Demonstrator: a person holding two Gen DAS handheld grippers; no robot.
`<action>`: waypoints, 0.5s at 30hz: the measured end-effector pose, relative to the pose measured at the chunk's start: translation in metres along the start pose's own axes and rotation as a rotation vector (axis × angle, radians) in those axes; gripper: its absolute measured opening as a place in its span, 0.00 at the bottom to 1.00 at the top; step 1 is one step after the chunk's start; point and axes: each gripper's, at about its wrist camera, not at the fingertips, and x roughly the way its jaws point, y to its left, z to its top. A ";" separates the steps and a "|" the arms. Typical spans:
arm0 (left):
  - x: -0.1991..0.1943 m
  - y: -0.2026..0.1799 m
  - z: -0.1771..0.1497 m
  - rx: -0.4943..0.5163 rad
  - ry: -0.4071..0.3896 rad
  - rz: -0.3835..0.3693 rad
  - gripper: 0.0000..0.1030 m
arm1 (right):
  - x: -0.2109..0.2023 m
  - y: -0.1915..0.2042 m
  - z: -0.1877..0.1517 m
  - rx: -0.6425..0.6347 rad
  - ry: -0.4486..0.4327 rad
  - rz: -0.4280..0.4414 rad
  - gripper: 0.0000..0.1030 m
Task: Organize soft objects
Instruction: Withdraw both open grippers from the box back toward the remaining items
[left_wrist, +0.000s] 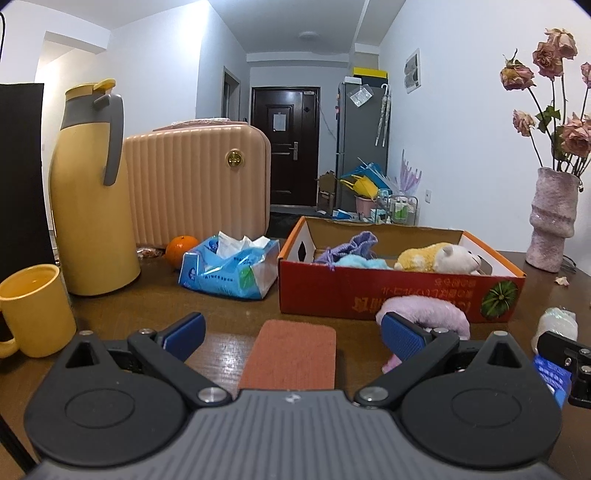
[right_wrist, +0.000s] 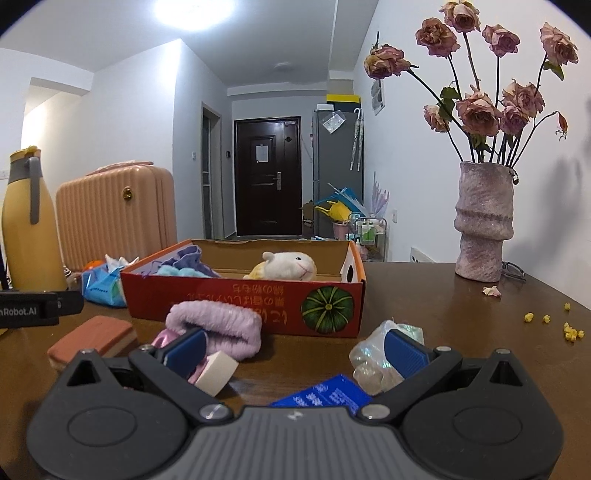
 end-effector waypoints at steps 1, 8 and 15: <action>-0.002 0.001 -0.001 0.000 0.004 -0.004 1.00 | -0.002 0.000 -0.001 -0.002 0.001 0.001 1.00; -0.014 0.004 -0.007 0.004 0.018 -0.021 1.00 | -0.011 -0.001 -0.006 -0.022 0.033 -0.031 1.00; -0.017 0.002 -0.009 0.013 0.026 -0.029 1.00 | -0.006 -0.012 -0.014 -0.001 0.128 -0.070 1.00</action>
